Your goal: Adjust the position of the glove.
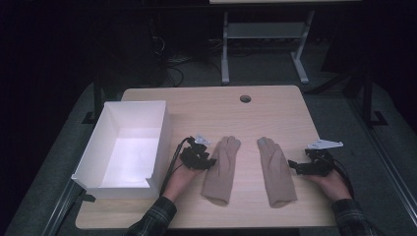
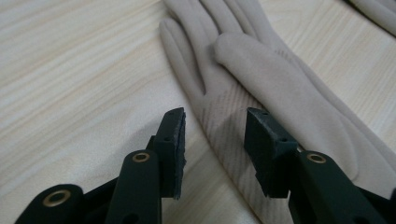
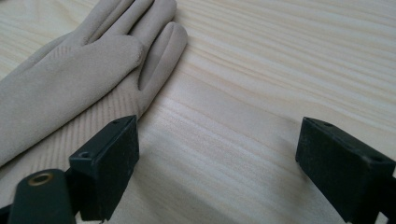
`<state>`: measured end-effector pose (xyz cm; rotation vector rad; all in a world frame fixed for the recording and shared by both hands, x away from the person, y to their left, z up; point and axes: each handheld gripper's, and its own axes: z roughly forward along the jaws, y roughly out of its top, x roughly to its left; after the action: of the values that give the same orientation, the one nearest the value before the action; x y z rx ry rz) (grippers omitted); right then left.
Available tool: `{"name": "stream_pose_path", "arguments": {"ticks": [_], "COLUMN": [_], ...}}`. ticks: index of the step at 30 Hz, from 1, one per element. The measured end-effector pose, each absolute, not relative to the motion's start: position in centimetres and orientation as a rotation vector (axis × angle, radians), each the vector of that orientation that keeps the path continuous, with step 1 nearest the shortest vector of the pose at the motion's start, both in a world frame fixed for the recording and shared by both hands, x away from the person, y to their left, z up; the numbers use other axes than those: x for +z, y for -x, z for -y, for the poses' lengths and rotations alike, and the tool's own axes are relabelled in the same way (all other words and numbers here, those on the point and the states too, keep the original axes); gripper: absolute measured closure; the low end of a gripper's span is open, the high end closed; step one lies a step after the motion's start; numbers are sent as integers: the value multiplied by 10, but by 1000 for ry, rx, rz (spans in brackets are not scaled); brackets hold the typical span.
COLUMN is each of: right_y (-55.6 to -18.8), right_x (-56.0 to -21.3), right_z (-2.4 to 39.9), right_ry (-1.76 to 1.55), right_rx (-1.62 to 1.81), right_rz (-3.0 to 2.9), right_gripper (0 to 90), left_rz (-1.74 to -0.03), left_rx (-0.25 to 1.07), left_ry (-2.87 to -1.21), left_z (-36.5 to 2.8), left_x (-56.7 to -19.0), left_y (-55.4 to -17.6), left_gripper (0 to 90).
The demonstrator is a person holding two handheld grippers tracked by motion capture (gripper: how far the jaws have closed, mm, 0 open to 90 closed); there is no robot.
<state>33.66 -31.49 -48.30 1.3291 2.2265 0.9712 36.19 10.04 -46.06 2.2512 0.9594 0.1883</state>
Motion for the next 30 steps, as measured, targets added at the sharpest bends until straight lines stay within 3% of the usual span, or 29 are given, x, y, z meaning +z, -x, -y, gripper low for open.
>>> {"name": "stream_pose_path", "arguments": {"ticks": [5, 10, 13, 14, 15, 19, 20, 22, 24, 30], "right_y": [-337, -336, -336, -334, -334, -329, -329, -327, -327, -327], "right_x": [-483, -483, -482, -478, -478, -467, -467, -462, -461, -467], "right_z": [315, 315, 315, 315, 315, 316, 316, 316, 315, 304], "right_ry": [-1329, -1318, -1303, -1290, -1290, -1278, -1278, -1255, -1238, -1183], "right_rx": [971, 977, 979, 983, 983, 1072, 1072, 1123, 1138, 1115], "right_rz": [-2227, -2232, -2245, -2273, -2273, -2328, -2328, -2358, -2390, -2511], "right_gripper": [130, 148, 214, 310, 310, 674, 674, 857, 900, 900], "left_rz": [-949, -924, -925, -932, -932, -953, -958, -949, -948, -952], "left_rx": [209, 191, 170, 135, 135, 87, 77, 58, 54, 23], "left_ry": [-2255, -2252, -2245, -2222, -2222, -2161, -2148, -2124, -2112, -2063], "left_z": [-99, -95, -96, -99, -99, -104, -105, -109, -110, -114], "left_x": [-461, -462, -463, -464, -464, -466, -466, -463, -459, -454], "left_y": [-360, -357, -357, -359, -359, -361, -361, -362, -361, -360], "left_gripper": [584, 746, 814, 834, 845, 859, 859, 859, 859, 858]}}
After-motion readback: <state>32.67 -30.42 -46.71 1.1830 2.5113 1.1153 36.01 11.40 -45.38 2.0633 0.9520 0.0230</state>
